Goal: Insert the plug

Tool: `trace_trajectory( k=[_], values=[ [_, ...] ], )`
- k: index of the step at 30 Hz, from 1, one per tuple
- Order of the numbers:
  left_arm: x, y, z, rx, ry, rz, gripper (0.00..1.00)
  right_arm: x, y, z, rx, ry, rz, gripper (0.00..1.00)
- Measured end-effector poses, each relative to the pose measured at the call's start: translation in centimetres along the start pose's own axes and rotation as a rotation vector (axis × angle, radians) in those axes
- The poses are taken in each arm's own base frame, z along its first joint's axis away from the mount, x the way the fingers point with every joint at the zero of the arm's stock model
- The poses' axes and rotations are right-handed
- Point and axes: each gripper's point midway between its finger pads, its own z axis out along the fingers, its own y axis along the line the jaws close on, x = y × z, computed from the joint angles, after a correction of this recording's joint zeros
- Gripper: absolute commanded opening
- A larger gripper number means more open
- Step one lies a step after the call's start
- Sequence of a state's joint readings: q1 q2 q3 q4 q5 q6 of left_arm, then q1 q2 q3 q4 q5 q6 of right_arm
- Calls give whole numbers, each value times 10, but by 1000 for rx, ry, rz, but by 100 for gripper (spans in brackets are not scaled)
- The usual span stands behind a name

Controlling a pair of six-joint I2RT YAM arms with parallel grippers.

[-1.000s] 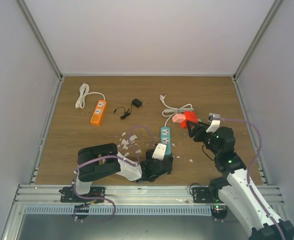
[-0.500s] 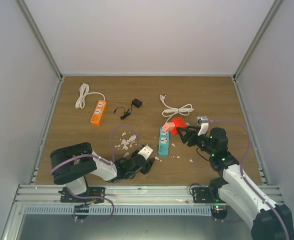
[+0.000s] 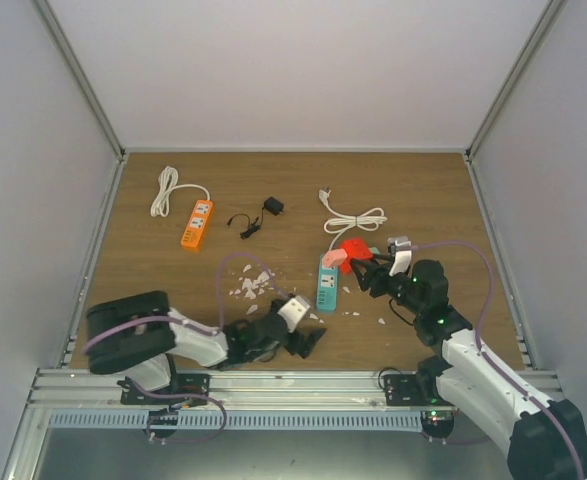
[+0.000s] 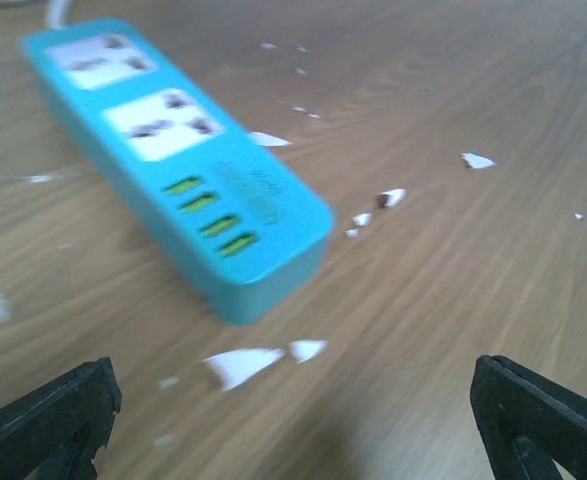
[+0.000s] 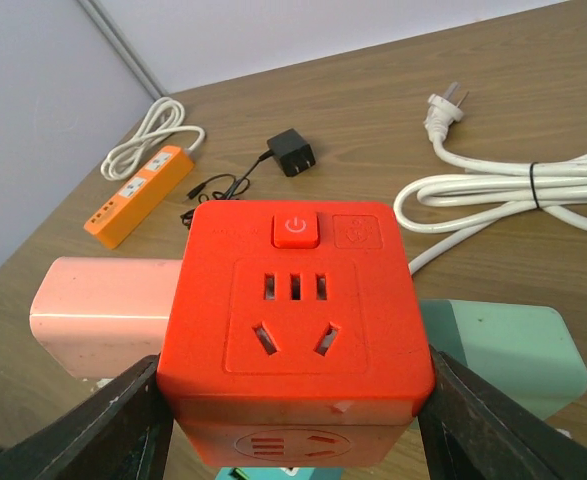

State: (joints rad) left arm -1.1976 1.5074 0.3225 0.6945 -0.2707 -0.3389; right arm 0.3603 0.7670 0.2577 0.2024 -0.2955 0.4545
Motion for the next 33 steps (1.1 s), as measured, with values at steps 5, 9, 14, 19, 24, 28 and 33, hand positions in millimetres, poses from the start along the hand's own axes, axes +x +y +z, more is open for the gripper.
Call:
trace_trajectory(
  k=[5, 9, 14, 19, 24, 28, 33],
  values=[
    [3, -32, 46, -50, 16, 19, 99, -3, -3, -1, 22, -13, -4, 0],
    [9, -24, 66, -139, 9, 1, 99, -6, -3, -3, 23, -28, -9, 0],
    [0, -15, 70, -210, -26, -39, 98, -7, -3, -3, 25, -31, -12, 1],
    [-5, -2, 71, -235, -49, -61, 76, -5, -3, -2, 19, -33, -20, 1],
    [1, 19, 71, -229, -44, -30, 59, 4, -2, -1, -4, -26, -30, 0],
    [2, 29, 64, -203, -39, 22, 52, 9, 2, 2, -34, -23, -55, 0],
    [9, 42, 46, -148, -3, 63, 51, 24, 18, 14, -91, 24, -130, 0]
  ],
)
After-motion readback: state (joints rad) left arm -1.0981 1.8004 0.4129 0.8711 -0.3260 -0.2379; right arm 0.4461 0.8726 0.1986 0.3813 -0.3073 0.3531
